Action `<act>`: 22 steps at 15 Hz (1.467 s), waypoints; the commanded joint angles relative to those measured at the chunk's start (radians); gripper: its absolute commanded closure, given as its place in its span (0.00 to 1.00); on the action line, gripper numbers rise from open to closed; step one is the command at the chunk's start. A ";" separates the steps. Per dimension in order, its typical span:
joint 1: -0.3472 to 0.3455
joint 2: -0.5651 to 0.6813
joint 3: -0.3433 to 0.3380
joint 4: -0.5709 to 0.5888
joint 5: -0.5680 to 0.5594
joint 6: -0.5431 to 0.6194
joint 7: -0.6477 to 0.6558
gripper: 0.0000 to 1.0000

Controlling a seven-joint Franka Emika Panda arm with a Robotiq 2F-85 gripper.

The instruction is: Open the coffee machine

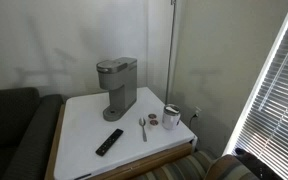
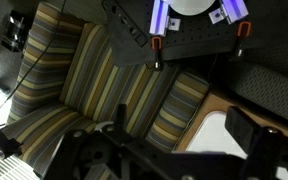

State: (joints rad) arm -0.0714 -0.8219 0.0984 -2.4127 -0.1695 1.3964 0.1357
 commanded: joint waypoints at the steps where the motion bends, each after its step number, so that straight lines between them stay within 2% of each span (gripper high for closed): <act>1: 0.022 0.003 -0.014 0.003 -0.008 -0.004 0.013 0.00; 7: 0.019 0.034 -0.011 0.035 -0.012 -0.006 0.021 0.00; 16: 0.039 0.219 -0.053 0.097 0.040 0.239 -0.010 0.00; 17: 0.033 0.150 -0.033 0.058 0.016 0.205 0.010 0.00; 22: 0.036 0.207 -0.043 0.085 0.022 0.233 0.007 0.00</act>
State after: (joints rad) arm -0.0428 -0.6166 0.0608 -2.3305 -0.1450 1.6328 0.1394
